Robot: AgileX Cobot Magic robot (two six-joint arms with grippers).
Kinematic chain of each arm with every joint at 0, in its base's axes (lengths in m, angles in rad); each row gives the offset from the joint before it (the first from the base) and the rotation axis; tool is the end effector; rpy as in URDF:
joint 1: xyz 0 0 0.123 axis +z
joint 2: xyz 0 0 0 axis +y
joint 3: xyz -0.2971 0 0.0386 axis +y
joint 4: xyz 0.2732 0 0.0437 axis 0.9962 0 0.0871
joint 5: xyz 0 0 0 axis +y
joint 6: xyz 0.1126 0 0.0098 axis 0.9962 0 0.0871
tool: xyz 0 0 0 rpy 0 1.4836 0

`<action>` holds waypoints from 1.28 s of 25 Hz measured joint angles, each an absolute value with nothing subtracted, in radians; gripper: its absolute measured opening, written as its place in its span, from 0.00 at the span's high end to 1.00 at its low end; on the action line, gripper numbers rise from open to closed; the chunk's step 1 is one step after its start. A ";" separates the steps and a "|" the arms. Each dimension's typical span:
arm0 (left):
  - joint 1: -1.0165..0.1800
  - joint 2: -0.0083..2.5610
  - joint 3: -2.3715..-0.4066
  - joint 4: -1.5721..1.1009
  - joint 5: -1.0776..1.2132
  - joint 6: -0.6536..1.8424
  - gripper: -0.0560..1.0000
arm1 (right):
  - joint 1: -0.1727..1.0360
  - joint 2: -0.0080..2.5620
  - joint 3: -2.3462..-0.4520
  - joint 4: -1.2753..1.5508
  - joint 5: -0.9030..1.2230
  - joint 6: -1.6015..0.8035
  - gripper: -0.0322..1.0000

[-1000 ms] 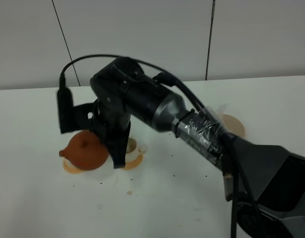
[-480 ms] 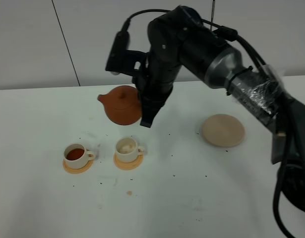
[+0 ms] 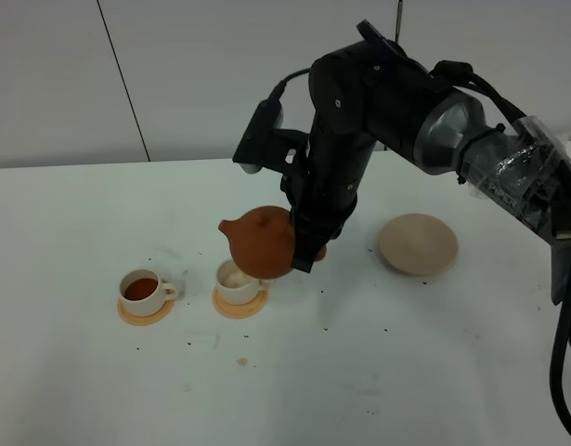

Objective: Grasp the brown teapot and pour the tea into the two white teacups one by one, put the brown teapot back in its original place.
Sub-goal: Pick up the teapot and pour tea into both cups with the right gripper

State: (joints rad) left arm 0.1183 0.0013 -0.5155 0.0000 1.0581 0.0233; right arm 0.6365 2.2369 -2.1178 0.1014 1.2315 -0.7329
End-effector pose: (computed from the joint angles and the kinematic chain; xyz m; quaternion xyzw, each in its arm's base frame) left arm 0.0206 0.0024 0.2845 -0.0403 0.8479 0.0374 0.5274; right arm 0.4154 0.3205 0.2365 -0.6169 0.7704 0.0424 0.1551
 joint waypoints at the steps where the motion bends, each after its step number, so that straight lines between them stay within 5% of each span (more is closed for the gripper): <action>1: 0.118 0.001 -0.516 0.000 1.058 0.022 0.73 | 0.636 2.237 -2.104 0.101 1.231 -0.728 0.88; 32: 0.118 0.001 -0.516 0.000 1.058 0.022 0.73 | 0.635 2.134 -1.829 0.085 1.023 -0.646 0.88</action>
